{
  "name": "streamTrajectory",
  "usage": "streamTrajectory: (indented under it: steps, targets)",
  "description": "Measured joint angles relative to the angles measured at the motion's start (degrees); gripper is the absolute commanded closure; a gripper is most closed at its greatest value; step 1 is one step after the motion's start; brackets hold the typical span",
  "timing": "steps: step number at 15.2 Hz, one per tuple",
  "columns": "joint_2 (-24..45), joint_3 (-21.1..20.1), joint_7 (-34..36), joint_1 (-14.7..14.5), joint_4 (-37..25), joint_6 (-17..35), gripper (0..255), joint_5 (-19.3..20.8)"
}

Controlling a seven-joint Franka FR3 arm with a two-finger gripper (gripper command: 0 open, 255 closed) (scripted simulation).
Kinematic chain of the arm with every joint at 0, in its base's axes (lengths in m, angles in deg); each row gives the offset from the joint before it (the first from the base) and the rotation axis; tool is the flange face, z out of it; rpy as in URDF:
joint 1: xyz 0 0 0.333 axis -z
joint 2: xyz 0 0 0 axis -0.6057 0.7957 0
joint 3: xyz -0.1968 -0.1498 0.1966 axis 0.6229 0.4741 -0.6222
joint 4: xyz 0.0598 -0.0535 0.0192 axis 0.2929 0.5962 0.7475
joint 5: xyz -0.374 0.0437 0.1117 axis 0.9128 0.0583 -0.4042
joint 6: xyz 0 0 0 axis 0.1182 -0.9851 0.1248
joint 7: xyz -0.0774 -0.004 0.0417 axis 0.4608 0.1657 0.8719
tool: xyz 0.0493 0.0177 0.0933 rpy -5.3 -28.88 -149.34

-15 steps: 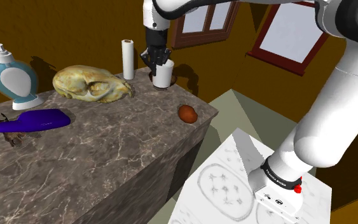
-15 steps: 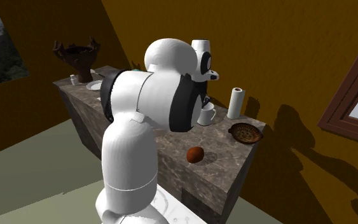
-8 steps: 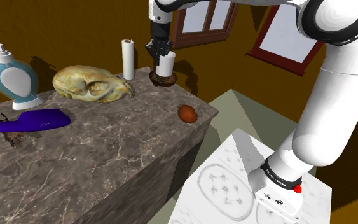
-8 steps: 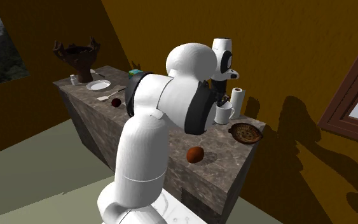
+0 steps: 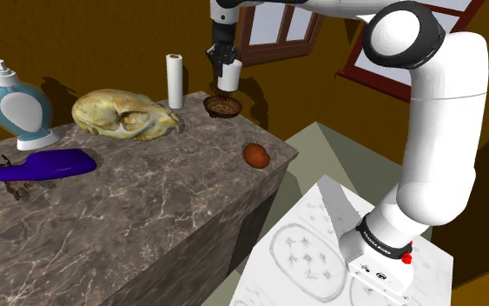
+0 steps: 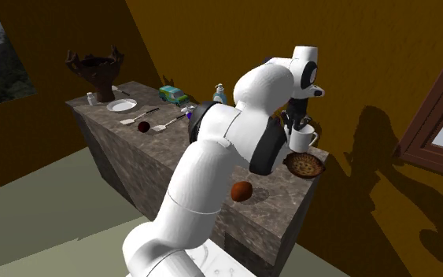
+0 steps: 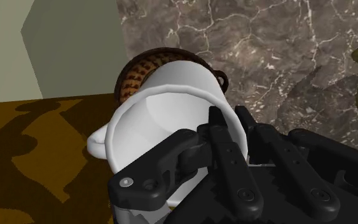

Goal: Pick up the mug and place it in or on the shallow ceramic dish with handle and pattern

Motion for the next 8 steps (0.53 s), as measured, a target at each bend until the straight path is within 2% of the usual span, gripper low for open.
streamTrajectory:
  steps: [3, 5, 8]
  targets:
    - [7.3, 1.0, -2.7, 0.1, -12.1, -4.6, 255, 0.8]
    - [14.1, 1.8, -4.6, -0.5, -23.6, -9.1, 255, 1.5]
    - [15.7, 2.0, -5.1, -0.2, -25.0, -8.9, 255, 1.6]
